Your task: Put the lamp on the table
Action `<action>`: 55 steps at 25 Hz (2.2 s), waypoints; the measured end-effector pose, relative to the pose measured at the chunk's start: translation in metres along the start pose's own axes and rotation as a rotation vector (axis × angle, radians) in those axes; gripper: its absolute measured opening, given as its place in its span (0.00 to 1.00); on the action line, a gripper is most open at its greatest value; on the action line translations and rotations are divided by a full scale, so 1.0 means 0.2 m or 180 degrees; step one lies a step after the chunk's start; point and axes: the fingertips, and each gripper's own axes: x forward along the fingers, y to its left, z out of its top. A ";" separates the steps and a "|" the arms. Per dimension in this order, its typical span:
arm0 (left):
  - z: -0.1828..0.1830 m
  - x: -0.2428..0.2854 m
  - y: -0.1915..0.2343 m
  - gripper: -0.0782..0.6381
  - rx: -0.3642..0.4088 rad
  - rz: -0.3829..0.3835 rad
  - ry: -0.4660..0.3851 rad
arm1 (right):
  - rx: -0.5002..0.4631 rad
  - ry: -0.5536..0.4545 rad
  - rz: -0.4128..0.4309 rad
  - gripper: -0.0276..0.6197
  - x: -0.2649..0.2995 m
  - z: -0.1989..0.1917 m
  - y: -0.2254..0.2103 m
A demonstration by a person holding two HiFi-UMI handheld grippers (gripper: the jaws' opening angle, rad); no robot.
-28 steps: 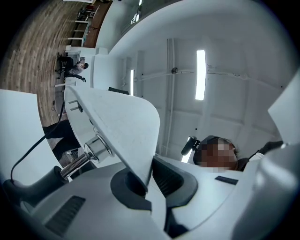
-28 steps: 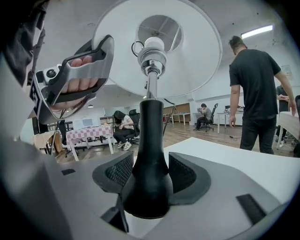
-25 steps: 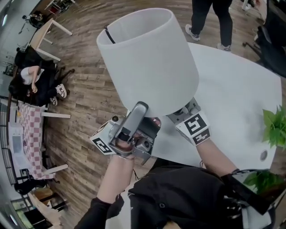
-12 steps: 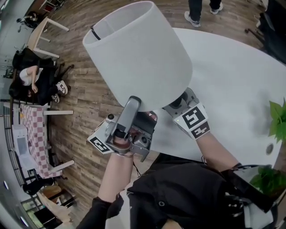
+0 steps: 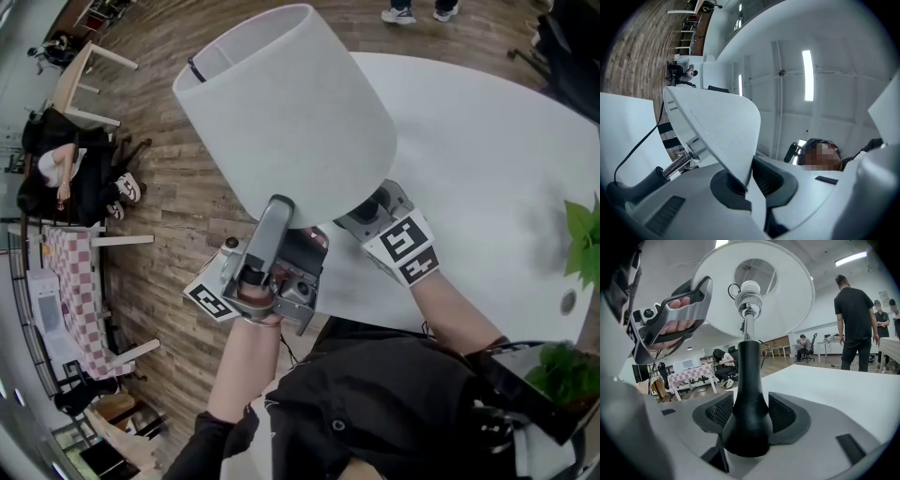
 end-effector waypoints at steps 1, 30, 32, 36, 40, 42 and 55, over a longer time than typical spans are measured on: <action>0.00 0.00 0.00 0.13 -0.0001 -0.0003 0.0006 | 0.0004 0.0002 -0.0007 0.41 0.00 0.00 0.00; -0.08 0.01 0.02 0.13 0.0305 0.0163 -0.0065 | 0.0398 0.0034 -0.0204 0.41 -0.28 -0.08 -0.09; -0.07 0.00 0.01 0.13 0.0298 0.0187 -0.0134 | 0.0410 0.0010 -0.0240 0.40 -0.32 -0.07 -0.09; -0.09 -0.02 0.00 0.13 0.0294 0.0237 -0.0200 | 0.0469 -0.0078 -0.0324 0.35 -0.41 -0.04 -0.10; -0.15 -0.01 0.00 0.13 0.0335 0.0260 -0.0095 | 0.0517 -0.0275 -0.0396 0.19 -0.52 0.03 -0.11; -0.18 -0.01 0.00 0.13 0.0345 0.0268 -0.0074 | 0.0551 -0.0380 -0.0420 0.15 -0.58 0.05 -0.12; -0.18 -0.09 -0.04 0.16 0.0281 0.0333 -0.0176 | 0.0553 -0.0578 -0.0769 0.12 -0.87 0.11 -0.06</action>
